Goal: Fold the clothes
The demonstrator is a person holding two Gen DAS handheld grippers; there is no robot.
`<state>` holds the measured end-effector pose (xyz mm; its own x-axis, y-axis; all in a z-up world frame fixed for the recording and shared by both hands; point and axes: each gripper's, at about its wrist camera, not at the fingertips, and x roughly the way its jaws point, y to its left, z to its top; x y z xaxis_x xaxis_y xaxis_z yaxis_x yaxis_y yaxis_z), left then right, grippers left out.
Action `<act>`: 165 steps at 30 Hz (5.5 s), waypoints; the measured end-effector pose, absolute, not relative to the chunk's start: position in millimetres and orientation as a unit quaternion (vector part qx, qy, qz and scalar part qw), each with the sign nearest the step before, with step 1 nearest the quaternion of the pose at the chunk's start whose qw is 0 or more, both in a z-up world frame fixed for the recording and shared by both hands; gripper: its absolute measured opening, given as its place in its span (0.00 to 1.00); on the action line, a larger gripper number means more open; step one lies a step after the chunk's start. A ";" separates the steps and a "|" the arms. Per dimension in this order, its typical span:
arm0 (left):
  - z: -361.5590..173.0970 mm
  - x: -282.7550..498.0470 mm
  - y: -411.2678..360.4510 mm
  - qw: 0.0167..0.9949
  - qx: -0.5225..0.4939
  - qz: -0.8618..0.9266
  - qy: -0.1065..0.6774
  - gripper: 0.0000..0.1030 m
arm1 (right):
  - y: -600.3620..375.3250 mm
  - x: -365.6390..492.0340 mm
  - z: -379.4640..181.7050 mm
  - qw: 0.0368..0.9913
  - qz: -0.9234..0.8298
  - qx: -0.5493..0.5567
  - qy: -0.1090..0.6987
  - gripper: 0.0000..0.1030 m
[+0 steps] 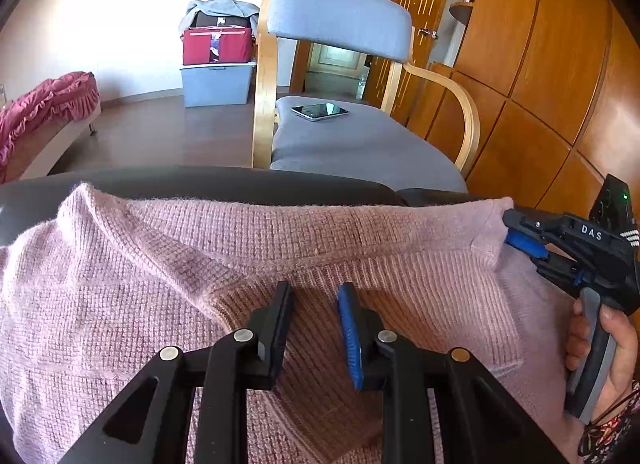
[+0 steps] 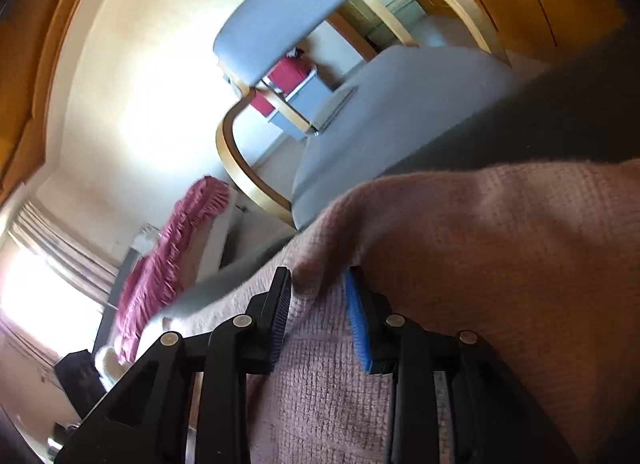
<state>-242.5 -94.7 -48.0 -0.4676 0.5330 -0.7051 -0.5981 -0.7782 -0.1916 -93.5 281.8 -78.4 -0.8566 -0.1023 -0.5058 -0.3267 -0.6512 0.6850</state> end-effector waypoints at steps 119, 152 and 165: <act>-53.5 -257.7 -121.5 0.368 -0.414 0.830 -0.067 0.23 | 209.5 -30.1 -41.5 0.016 0.858 -0.229 0.460 0.04; -28.0 -238.6 -60.3 0.374 -0.509 0.775 -0.018 0.25 | 120.2 -113.2 -91.2 -0.066 0.859 -0.315 0.397 0.06; -20.6 -233.6 -78.4 0.356 -0.536 0.764 -0.051 0.26 | 97.4 -109.4 -75.6 -0.060 0.888 -0.308 0.335 0.26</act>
<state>-233.6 -78.4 -20.6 -0.1719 0.5986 -0.7824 -0.4894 -0.7412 -0.4595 -109.4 97.4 -75.6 -0.8026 -0.3136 -0.5075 -0.0992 -0.7686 0.6320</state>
